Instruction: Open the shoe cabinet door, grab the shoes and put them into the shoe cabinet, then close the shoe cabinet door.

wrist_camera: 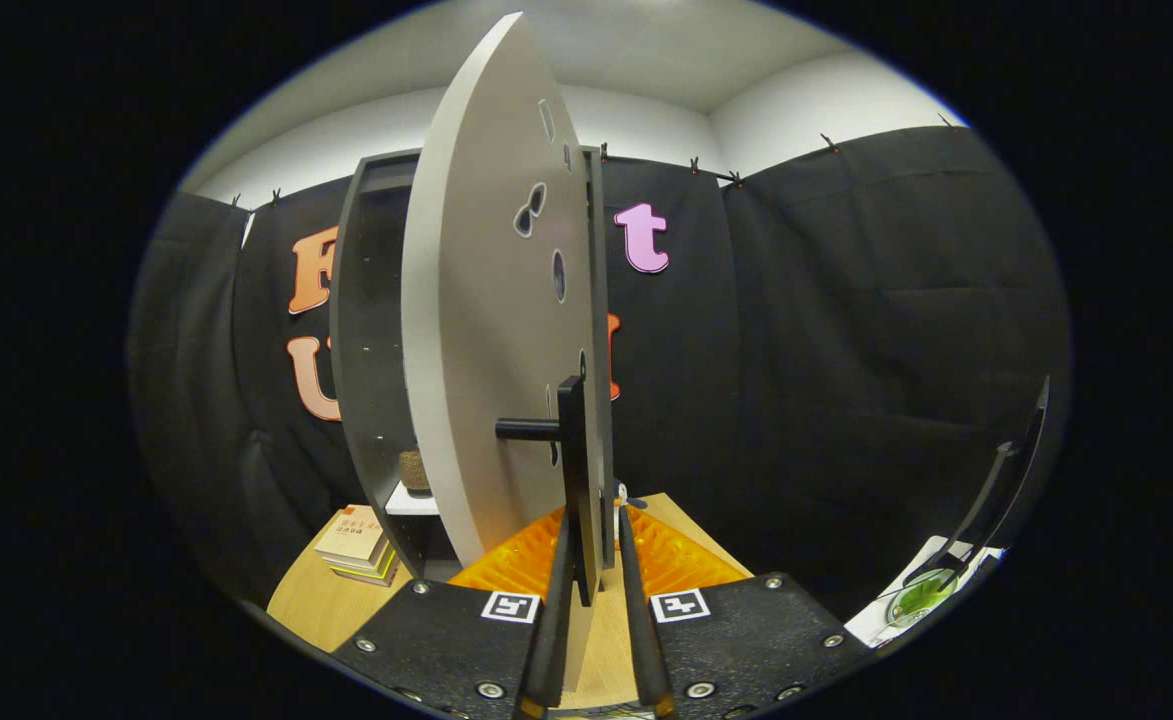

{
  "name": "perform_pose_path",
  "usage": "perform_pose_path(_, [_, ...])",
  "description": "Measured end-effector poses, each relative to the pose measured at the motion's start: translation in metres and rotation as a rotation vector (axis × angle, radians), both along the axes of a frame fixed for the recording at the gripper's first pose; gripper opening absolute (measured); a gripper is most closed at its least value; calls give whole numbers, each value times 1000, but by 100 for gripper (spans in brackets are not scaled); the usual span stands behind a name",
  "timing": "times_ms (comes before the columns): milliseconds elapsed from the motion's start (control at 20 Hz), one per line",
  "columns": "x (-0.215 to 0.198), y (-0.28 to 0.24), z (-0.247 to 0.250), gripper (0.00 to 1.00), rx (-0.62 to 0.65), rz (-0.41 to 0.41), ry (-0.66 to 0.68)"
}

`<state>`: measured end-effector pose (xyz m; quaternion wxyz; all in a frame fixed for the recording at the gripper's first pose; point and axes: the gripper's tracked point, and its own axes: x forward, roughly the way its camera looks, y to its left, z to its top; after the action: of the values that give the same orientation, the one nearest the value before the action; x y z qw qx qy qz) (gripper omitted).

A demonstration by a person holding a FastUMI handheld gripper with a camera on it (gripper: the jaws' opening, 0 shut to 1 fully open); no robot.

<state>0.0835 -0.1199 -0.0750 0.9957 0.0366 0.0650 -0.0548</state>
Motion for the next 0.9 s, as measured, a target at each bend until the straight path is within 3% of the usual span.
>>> perform_pose_path(450, [-1,-72,4,26,36,-20,-9])
perform_pose_path(700, [-8,-109,1,19,-15,-86,4])
perform_pose_path(900, [-10,-114,-4,20,26,-75,12])
